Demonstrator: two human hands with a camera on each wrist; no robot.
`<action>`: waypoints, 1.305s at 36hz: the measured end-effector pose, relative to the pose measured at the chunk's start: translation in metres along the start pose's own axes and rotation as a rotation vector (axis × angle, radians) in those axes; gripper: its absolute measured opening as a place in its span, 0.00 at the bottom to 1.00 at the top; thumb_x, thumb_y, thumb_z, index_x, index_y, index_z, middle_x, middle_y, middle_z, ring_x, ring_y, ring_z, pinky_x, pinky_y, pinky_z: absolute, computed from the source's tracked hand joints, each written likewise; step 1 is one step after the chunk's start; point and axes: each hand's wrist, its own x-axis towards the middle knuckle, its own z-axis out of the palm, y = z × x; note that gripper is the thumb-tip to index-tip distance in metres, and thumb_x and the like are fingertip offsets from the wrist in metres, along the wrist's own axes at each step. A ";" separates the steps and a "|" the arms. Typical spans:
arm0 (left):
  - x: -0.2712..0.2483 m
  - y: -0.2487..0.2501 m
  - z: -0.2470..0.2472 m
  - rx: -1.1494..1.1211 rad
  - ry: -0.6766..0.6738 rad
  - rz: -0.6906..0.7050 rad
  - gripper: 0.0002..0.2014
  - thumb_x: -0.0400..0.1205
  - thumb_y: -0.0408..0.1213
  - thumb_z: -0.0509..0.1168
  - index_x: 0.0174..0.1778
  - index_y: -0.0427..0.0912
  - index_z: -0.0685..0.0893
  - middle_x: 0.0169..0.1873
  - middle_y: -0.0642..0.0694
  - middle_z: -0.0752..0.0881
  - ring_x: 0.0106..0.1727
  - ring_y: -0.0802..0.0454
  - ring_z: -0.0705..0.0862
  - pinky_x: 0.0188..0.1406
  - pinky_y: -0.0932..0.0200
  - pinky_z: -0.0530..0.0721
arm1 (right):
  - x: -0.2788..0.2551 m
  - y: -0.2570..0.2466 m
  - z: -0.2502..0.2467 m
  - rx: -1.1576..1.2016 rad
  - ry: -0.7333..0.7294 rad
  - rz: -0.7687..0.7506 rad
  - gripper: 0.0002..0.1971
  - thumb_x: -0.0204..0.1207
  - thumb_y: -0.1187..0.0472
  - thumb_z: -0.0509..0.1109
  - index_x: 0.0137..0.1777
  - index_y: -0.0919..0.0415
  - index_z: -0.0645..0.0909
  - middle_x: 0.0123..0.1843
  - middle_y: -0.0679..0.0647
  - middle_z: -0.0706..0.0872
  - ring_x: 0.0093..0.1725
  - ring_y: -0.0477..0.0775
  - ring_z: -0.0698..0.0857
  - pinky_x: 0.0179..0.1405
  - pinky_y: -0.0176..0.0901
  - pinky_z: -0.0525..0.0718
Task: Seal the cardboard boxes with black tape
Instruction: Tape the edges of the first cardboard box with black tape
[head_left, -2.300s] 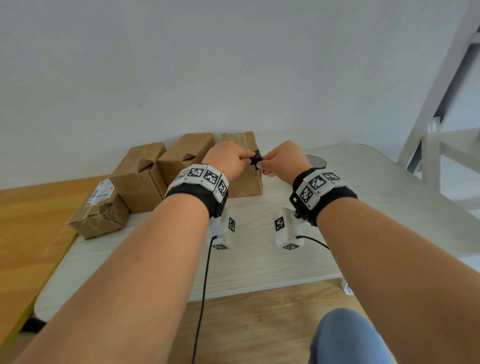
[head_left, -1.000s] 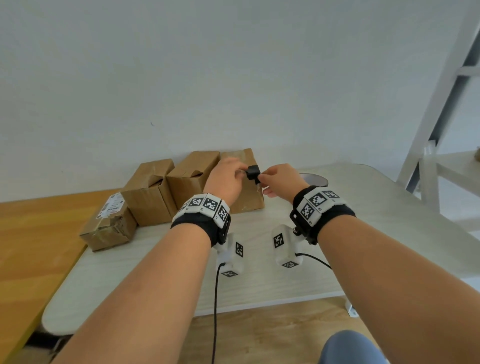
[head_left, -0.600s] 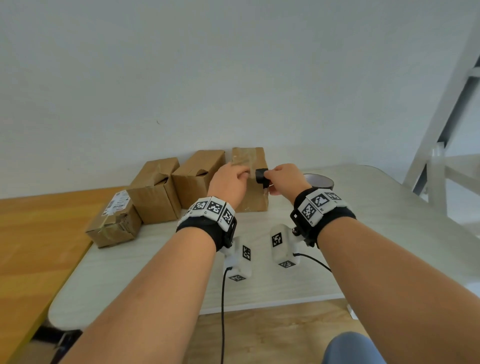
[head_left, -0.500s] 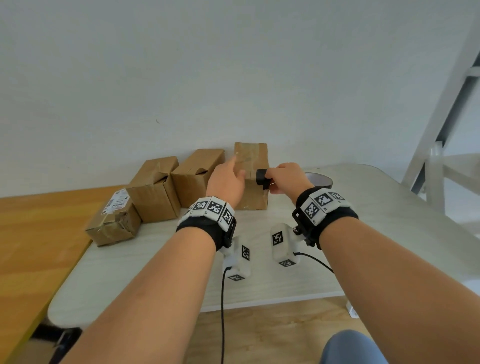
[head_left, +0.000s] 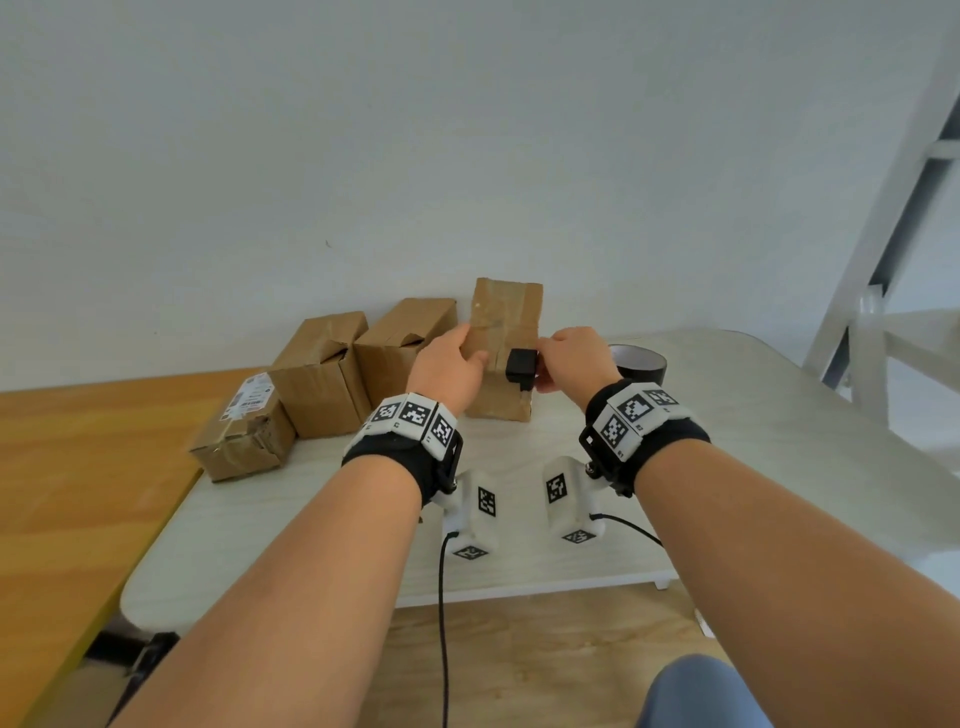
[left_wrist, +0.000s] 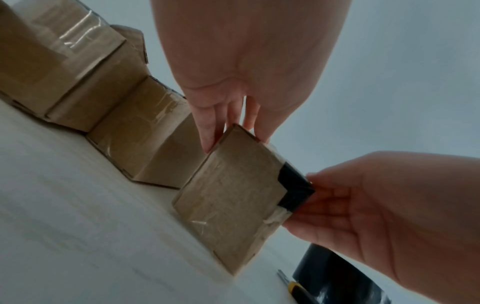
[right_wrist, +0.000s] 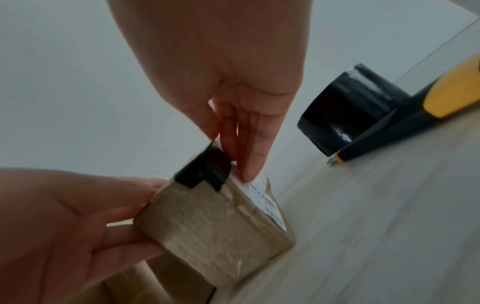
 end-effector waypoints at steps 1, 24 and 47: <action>0.000 0.000 -0.002 -0.013 -0.006 0.000 0.26 0.86 0.42 0.58 0.81 0.45 0.64 0.78 0.46 0.70 0.72 0.48 0.75 0.71 0.54 0.73 | 0.000 0.000 -0.002 0.037 -0.021 0.011 0.12 0.80 0.63 0.62 0.34 0.60 0.77 0.40 0.63 0.86 0.34 0.59 0.86 0.44 0.50 0.88; -0.019 -0.007 -0.006 0.194 0.112 0.253 0.18 0.78 0.29 0.58 0.60 0.43 0.87 0.60 0.44 0.84 0.64 0.46 0.79 0.63 0.55 0.76 | -0.009 -0.005 -0.002 -0.621 0.023 -0.414 0.09 0.71 0.54 0.72 0.49 0.55 0.86 0.47 0.51 0.86 0.48 0.54 0.83 0.44 0.45 0.81; -0.005 -0.010 -0.007 0.188 0.075 0.223 0.14 0.81 0.37 0.67 0.62 0.42 0.87 0.61 0.46 0.86 0.63 0.50 0.81 0.63 0.58 0.75 | 0.011 0.008 0.000 -0.516 0.066 -0.454 0.13 0.73 0.62 0.68 0.53 0.49 0.89 0.51 0.49 0.88 0.50 0.50 0.84 0.49 0.40 0.81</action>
